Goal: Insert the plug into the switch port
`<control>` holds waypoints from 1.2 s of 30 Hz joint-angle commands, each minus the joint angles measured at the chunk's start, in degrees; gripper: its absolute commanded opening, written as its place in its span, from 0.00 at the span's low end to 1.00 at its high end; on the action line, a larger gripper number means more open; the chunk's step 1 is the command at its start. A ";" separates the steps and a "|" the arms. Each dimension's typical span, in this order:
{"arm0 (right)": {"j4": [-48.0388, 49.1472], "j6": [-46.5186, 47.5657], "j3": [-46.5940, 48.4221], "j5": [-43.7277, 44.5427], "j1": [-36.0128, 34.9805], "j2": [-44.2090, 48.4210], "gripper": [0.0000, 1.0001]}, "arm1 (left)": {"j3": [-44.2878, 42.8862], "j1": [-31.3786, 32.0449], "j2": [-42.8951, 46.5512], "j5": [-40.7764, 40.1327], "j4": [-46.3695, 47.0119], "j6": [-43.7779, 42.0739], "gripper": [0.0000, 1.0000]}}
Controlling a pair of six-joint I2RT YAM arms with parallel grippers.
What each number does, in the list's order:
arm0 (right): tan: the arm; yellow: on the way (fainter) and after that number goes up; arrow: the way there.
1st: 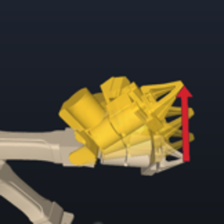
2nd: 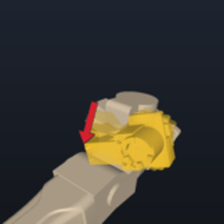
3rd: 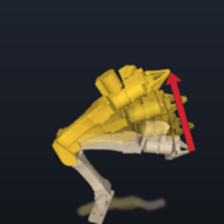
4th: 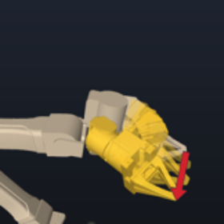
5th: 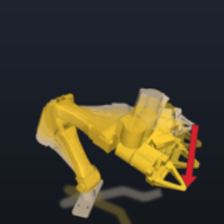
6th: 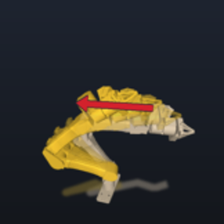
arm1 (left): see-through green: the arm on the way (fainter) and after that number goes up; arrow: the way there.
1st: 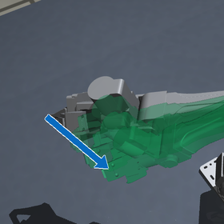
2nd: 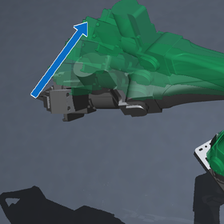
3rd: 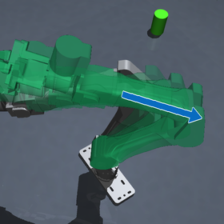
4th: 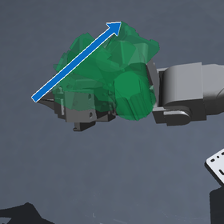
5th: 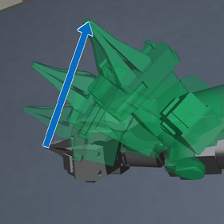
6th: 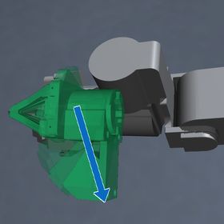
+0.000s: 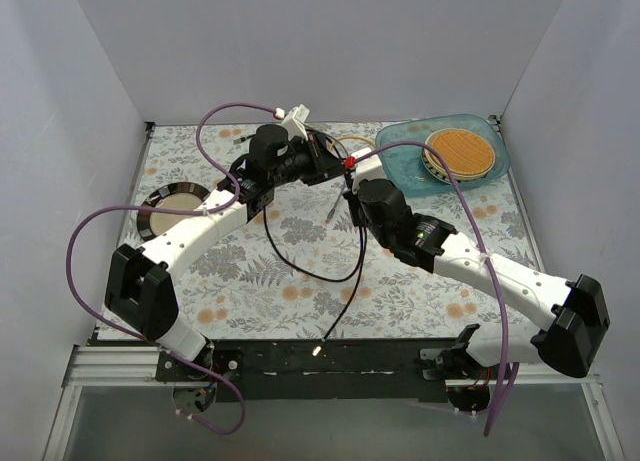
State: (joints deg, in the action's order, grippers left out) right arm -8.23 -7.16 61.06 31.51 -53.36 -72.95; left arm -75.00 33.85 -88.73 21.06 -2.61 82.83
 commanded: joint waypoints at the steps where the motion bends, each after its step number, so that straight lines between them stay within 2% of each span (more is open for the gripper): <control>1: 1.55 0.56 -0.32 -0.92 -0.43 0.17 0.01 | 0.47 0.17 1.71 0.48 2.26 -0.65 0.00; 2: 1.81 1.09 -0.32 -1.70 -0.43 0.44 0.01 | 0.99 -0.01 2.41 -0.13 2.35 -1.26 0.00; 4: 1.90 1.27 -0.41 -3.64 -0.42 1.23 0.16 | 1.52 -0.36 3.12 -1.46 2.09 -1.96 0.00; 5: 1.99 1.27 -0.41 -4.34 -0.34 1.58 0.20 | 1.96 -0.62 3.56 -1.81 1.74 -2.58 0.00; 6: 2.34 1.18 -0.41 -6.26 -0.25 2.71 0.36 | 2.75 -0.97 4.43 -2.51 1.65 -2.93 0.00; 8: 3.56 1.27 -1.29 -9.52 0.54 4.12 0.53 | 3.54 -2.38 5.32 -3.56 0.69 -3.63 0.00; 9: 4.96 1.18 -1.73 -14.15 1.06 5.70 0.66 | 4.42 -2.99 6.45 -4.87 0.42 -4.25 0.00; 12: 7.69 0.31 -3.66 -25.06 5.01 8.60 0.81 | 6.26 -6.15 8.82 -6.90 -1.16 -6.18 0.00; 13: 9.35 -1.18 -5.06 -28.66 8.33 9.31 0.83 | 6.79 -6.77 9.62 -7.95 -1.52 -6.53 0.00; 14: 10.33 -2.06 -5.85 -36.70 10.36 9.84 0.84 | 7.49 -7.47 10.41 -8.31 -1.69 -6.71 0.00; 16: 15.33 -6.26 -7.96 -44.83 16.58 11.24 0.86 | 10.38 -9.41 13.30 -7.62 -0.82 -6.98 0.00; 17: 17.87 -8.03 -10.06 -52.96 18.63 11.60 0.86 | 11.45 -10.02 14.28 -6.57 1.27 -7.24 0.00; 20: 28.59 -15.04 -13.84 -66.43 23.73 11.34 0.86 | 15.93 -11.34 18.23 -1.39 8.03 -7.77 0.00; 24: 42.38 -24.37 -15.79 -76.56 25.06 8.27 0.87 | 19.54 -11.61 20.43 8.45 15.87 -8.21 0.00; 29: 65.12 -38.78 -17.11 -84.14 25.33 3.78 0.87 | 22.44 -11.52 20.88 20.76 26.93 -6.11 0.00; 33: 77.18 -48.54 -17.73 -84.77 25.24 -0.25 0.85 | 24.02 -11.52 20.44 28.40 33.10 -2.86 0.00; 36: 78.98 -49.97 -17.55 -84.16 25.33 -2.10 0.82 | 24.99 -11.52 20.70 30.88 37.14 -0.22 0.00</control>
State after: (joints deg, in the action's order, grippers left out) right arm 56.36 -48.80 43.90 -49.80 -28.45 -73.34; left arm -51.22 22.24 -69.23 43.62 25.06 78.76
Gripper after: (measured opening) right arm 0.834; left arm 0.094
